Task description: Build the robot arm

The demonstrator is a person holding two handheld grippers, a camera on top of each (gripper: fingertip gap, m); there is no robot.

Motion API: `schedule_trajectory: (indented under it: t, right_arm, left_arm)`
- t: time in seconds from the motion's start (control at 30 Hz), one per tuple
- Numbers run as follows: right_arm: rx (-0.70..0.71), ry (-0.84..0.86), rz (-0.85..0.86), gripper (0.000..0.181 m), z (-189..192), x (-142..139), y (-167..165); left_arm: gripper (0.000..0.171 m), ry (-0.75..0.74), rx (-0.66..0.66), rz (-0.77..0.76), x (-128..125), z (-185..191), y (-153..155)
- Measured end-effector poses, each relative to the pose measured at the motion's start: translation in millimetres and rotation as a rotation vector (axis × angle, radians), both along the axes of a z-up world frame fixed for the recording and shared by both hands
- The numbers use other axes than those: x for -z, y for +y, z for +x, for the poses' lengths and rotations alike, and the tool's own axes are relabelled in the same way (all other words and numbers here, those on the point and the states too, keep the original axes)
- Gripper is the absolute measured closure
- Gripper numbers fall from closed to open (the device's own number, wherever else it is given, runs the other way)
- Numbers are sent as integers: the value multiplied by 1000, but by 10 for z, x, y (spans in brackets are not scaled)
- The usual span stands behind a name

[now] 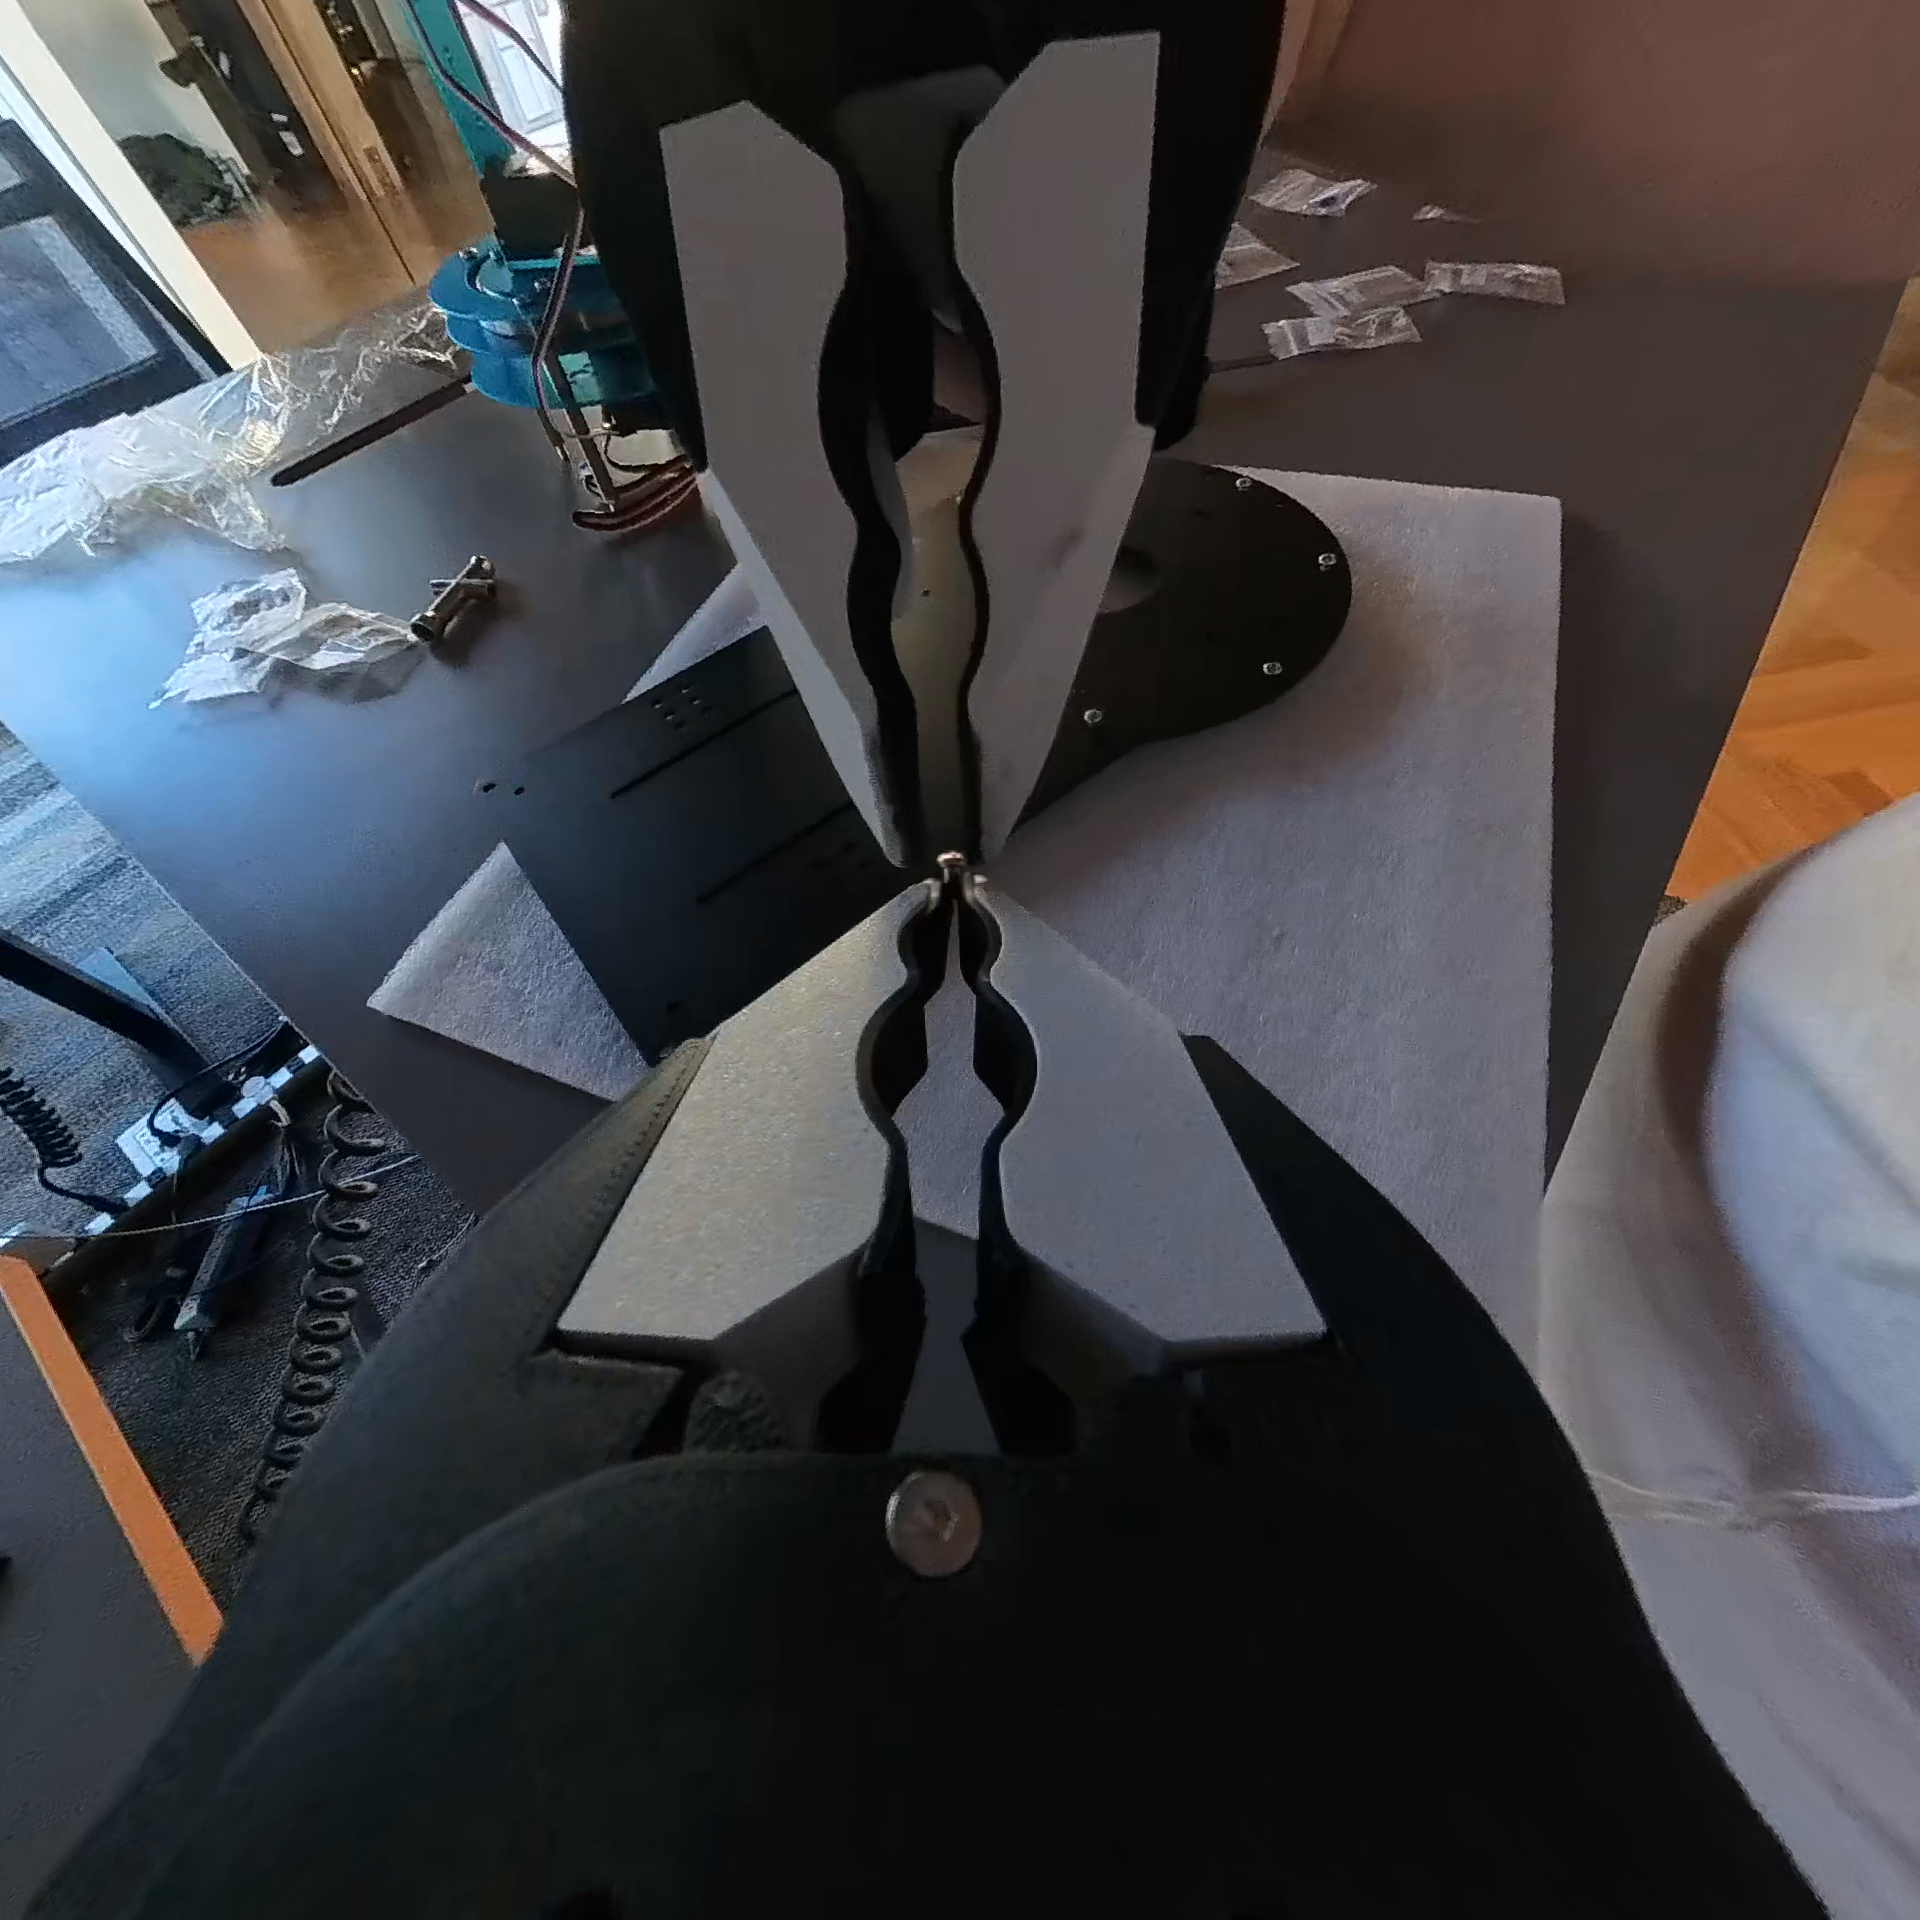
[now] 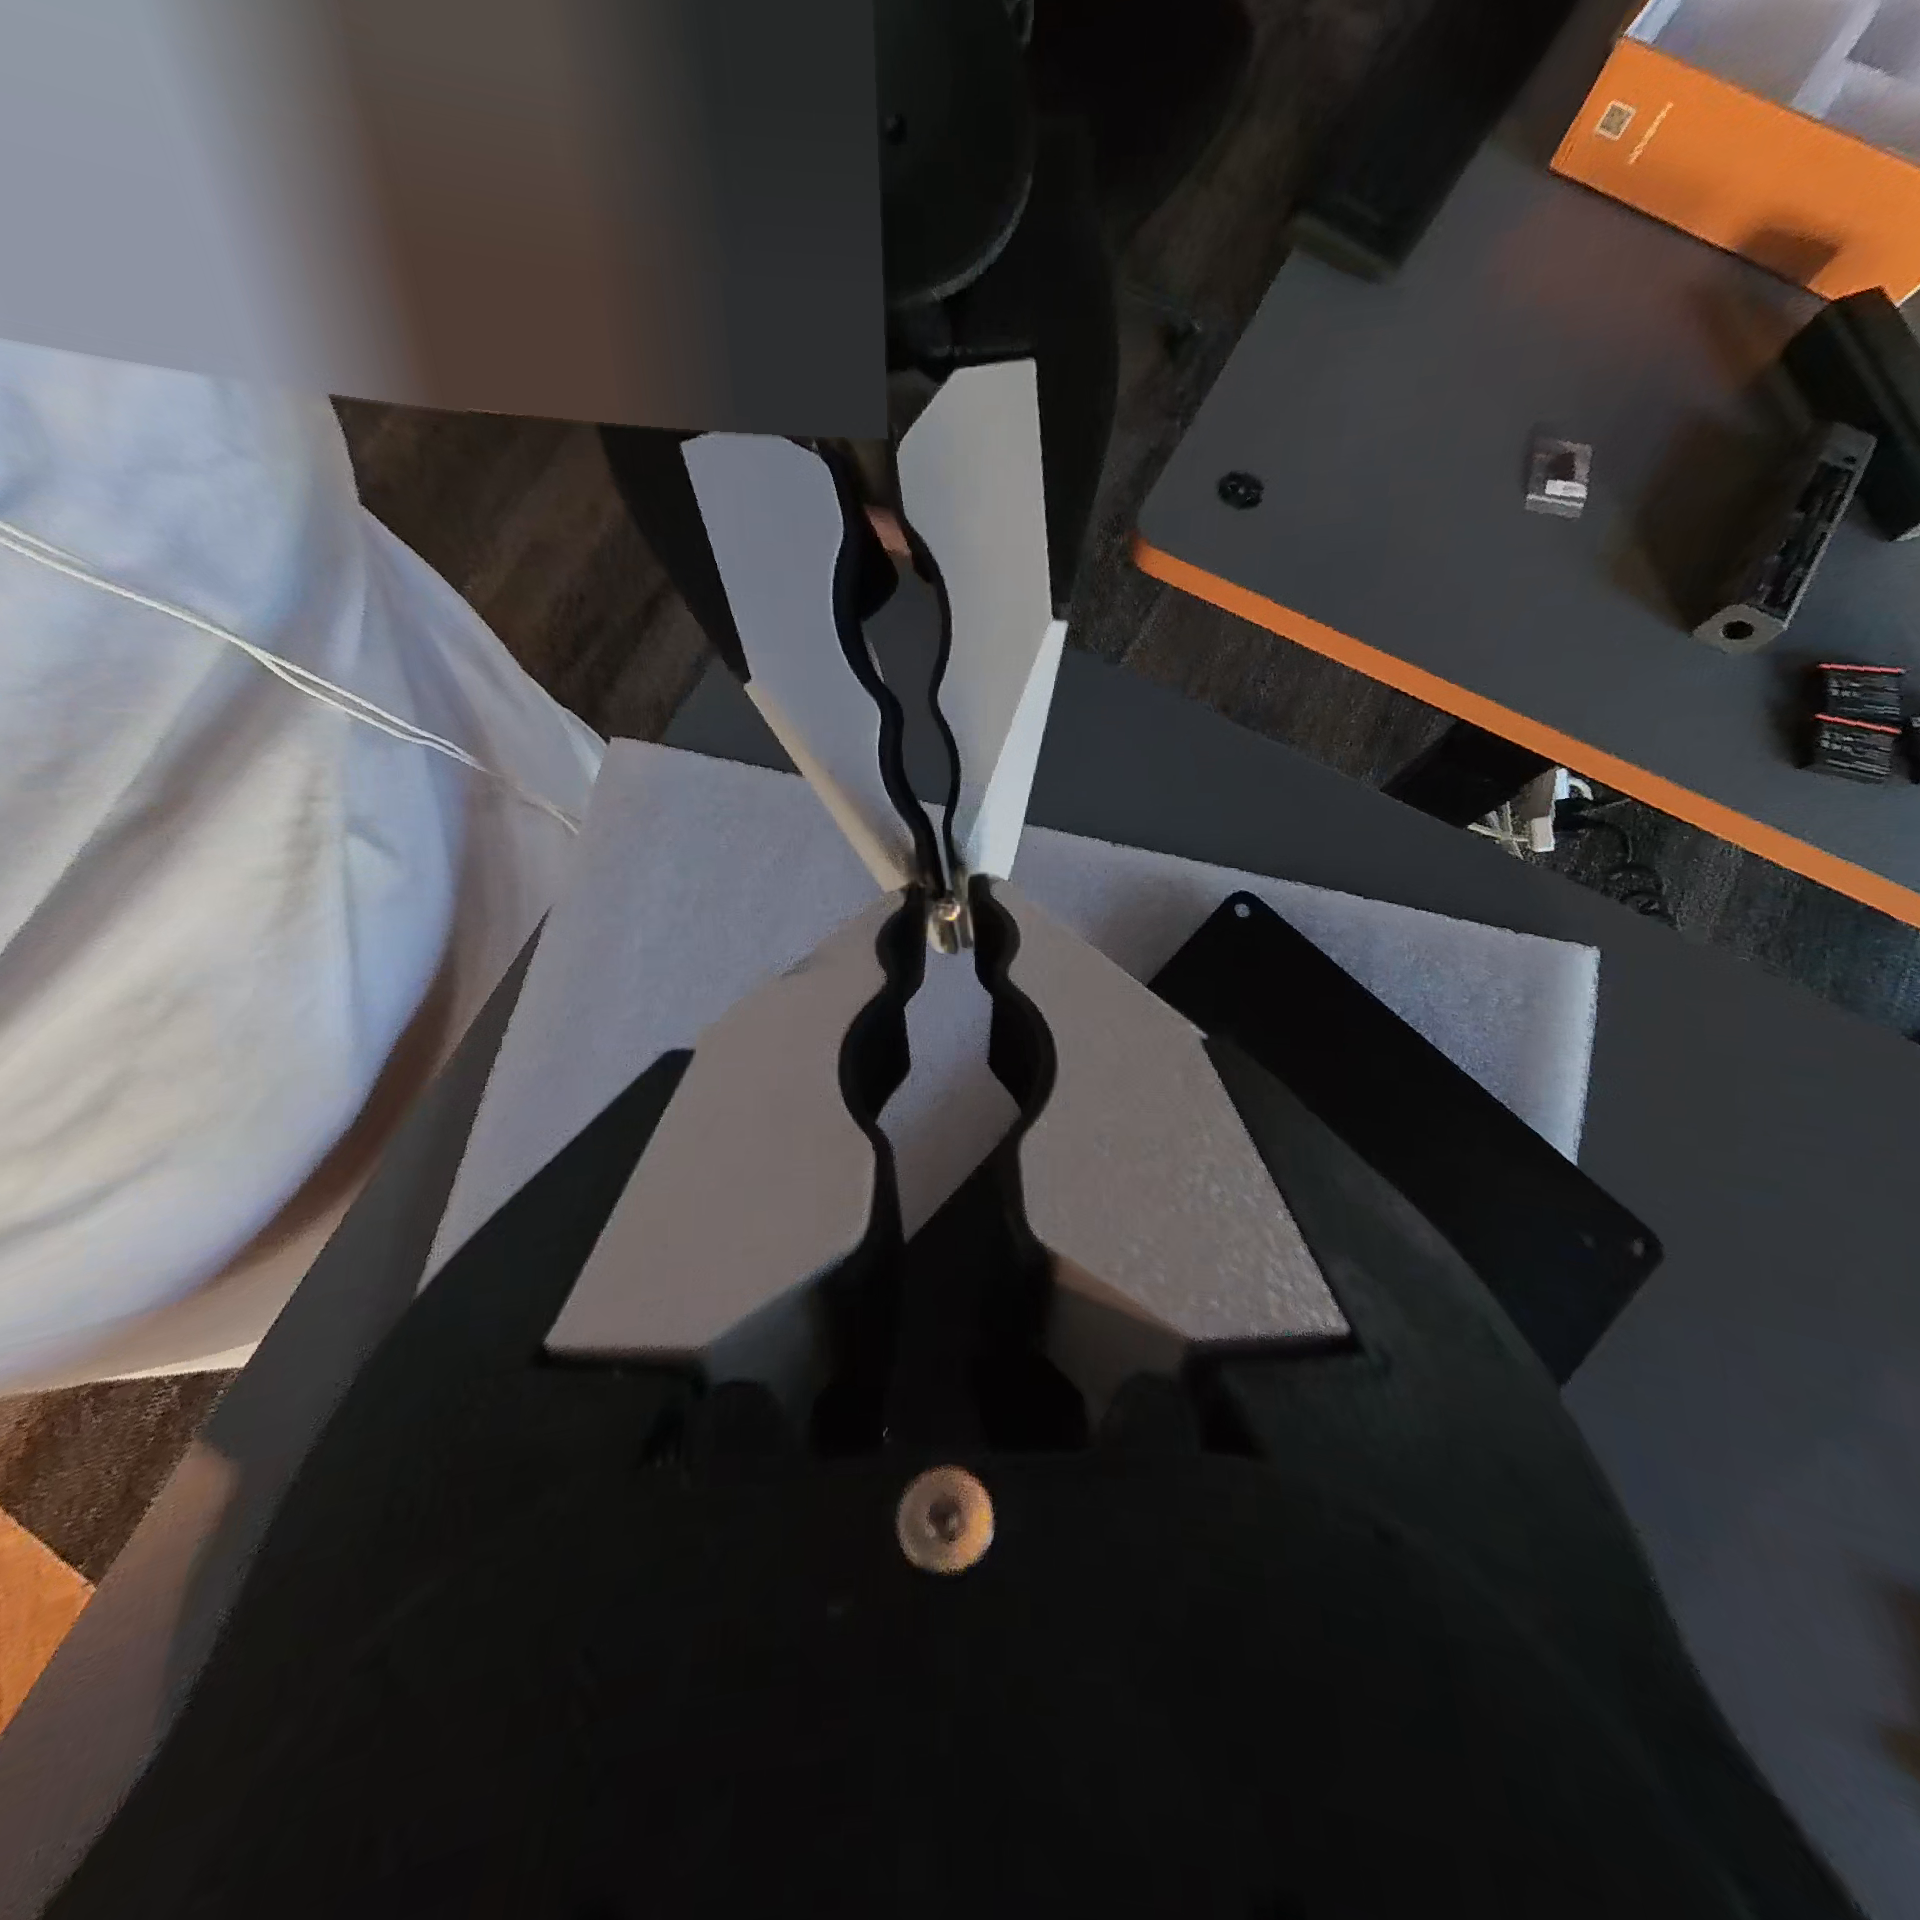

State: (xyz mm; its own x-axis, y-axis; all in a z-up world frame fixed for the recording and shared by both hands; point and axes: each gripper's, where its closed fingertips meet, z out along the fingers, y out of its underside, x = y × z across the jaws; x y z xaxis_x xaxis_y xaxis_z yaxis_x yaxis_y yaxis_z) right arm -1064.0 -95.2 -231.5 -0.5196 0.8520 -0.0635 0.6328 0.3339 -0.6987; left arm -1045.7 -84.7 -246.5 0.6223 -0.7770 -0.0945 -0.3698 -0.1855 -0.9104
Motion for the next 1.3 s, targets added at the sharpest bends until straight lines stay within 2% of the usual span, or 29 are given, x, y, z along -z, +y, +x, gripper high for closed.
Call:
schedule_trajectory:
  t: [1.1, 1.13, 1.2, 1.3]
  right_arm:
    - [29, -9, -28, 178, -13, 4, 30]
    - [32, -8, -30, 178, -18, -3, 39]
    - [52, -18, -5, 178, -33, 10, 120]
    - [97, -88, 100, 178, -71, 133, 362]
  left_arm:
    - [171, -48, -21, -9, -47, -23, 13]
    - [168, -58, -28, -4, -58, -31, 17]
    - [144, -76, -61, -12, -61, -97, 37]
    - [141, -97, -132, -41, -13, -330, 48]
